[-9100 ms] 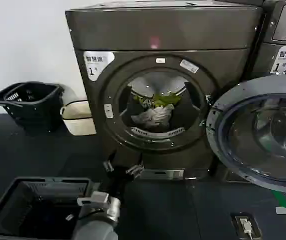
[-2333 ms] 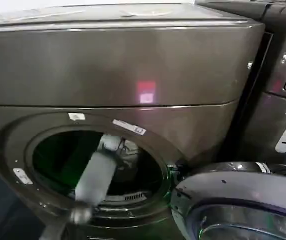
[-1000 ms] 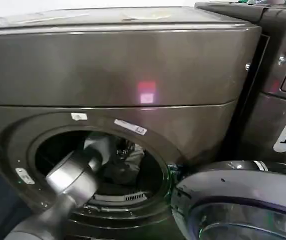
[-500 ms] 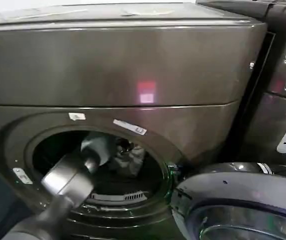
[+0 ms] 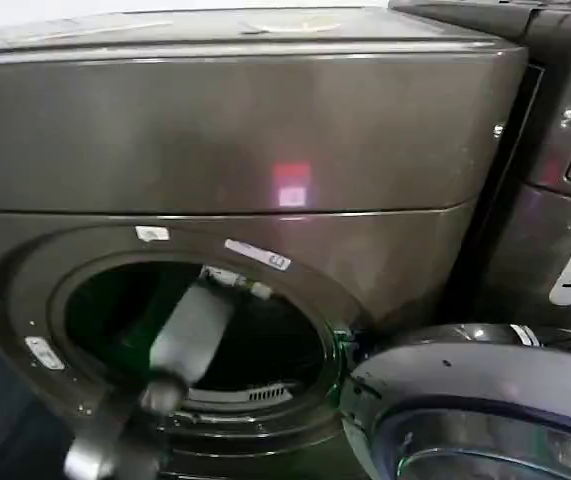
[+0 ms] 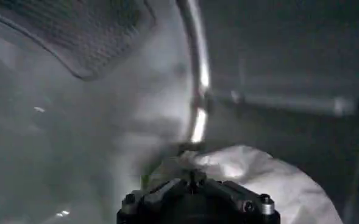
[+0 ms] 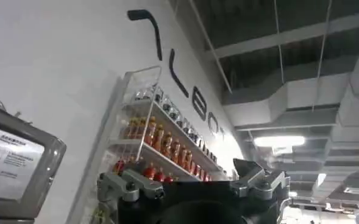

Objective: Grasp the clothes from the dryer.

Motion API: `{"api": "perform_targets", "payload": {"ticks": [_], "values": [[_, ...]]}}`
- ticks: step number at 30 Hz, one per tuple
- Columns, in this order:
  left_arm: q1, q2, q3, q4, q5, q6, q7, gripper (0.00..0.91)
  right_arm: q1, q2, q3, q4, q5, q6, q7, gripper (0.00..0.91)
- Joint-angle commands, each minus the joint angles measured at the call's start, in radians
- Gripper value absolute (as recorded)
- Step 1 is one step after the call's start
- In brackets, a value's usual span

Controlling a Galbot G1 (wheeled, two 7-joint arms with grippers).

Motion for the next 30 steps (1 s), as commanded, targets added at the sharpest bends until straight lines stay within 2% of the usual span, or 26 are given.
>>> {"api": "perform_targets", "payload": {"ticks": [1,6,14,30], "values": [[0.329,-0.044,-0.154,-0.352,-0.093,-0.206,-0.399,0.0,0.008,0.001,-0.005,0.002,-0.011,0.038,-0.005,0.907],[0.401,-0.063,-0.15,-0.417,-0.06,-0.199,-0.421,0.0,0.01,-0.004,-0.004,0.0,-0.008,0.056,-0.002,0.907],[0.406,-0.094,-0.15,-0.43,-0.034,-0.186,-0.426,0.0,0.006,-0.01,0.005,-0.013,-0.006,0.065,0.001,0.907],[0.404,-0.08,-0.151,-0.436,-0.032,-0.169,-0.42,0.0,0.002,-0.008,0.028,-0.004,-0.021,0.032,-0.001,0.907]]}}
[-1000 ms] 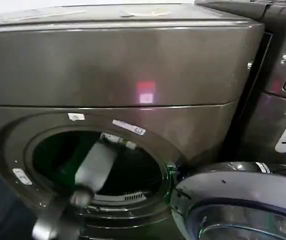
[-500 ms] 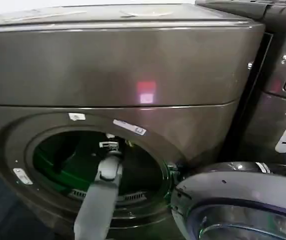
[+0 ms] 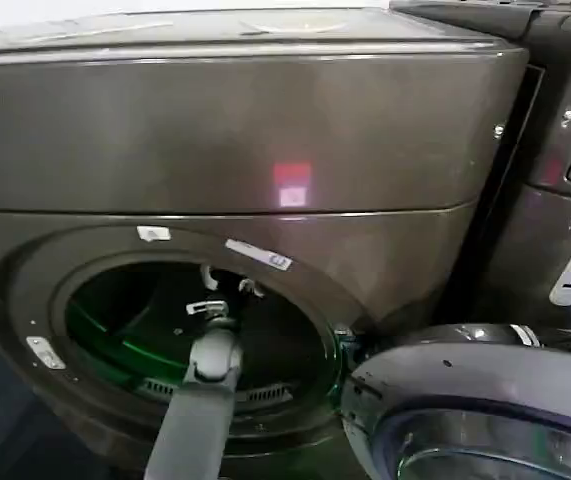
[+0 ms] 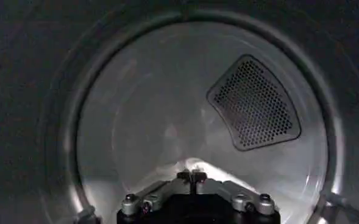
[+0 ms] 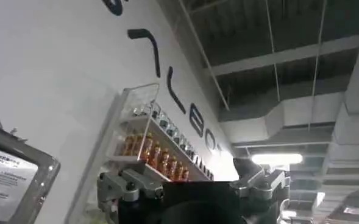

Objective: Grasp the clothes from the dryer.

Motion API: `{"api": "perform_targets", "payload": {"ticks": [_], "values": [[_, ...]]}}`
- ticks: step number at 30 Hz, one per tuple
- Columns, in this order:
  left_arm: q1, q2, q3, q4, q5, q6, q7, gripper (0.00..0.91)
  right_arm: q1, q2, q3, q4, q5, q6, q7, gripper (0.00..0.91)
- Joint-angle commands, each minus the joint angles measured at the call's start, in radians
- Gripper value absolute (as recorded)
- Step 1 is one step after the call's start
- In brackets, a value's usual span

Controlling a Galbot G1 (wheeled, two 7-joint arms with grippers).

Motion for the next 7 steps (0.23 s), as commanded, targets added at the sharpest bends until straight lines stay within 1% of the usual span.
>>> {"api": "perform_targets", "payload": {"ticks": [1,7], "values": [[0.008,-0.001,0.0,-0.015,0.004,0.002,-0.009,0.0,-0.003,0.001,0.008,-0.003,-0.003,-0.01,0.001,0.907],[0.007,0.006,-0.001,-0.017,0.002,0.003,-0.004,0.0,-0.003,0.003,0.007,0.0,-0.002,-0.011,0.0,0.907]]}}
